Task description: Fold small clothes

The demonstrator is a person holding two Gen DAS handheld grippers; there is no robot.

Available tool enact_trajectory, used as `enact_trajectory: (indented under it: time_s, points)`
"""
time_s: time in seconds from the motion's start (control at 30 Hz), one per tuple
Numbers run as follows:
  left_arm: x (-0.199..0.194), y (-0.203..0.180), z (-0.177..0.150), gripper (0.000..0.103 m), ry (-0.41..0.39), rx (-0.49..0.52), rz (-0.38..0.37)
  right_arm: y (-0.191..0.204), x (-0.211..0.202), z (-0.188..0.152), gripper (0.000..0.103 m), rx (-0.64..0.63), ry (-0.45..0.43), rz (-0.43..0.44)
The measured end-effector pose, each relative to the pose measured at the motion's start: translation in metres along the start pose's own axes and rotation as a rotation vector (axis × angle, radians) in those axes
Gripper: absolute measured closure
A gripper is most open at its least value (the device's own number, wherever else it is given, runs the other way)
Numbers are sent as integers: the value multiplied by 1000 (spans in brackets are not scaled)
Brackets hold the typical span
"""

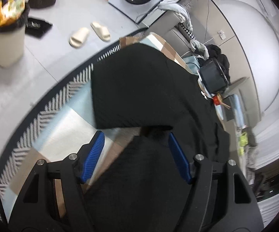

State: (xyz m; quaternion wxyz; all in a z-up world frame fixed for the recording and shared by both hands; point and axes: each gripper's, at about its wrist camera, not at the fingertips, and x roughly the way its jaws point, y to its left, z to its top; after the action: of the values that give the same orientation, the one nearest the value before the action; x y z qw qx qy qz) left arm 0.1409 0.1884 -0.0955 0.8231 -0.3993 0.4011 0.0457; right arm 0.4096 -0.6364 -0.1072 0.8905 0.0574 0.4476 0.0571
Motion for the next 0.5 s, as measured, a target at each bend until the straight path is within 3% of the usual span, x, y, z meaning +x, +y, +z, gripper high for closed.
enact_trajectory:
  time_s: [0.2,0.4,0.5]
  points:
    - [26,1,7,37,-23,-73,-6,-1,-1,-4,50,-3,-3,8]
    - [38,-4,28,37,-110,-122,13,-6,-5,-6,50,19,-11,12]
    - [40,-5,37,42,-145,-145,36,-8,-5,-8,48,31,-9,10]
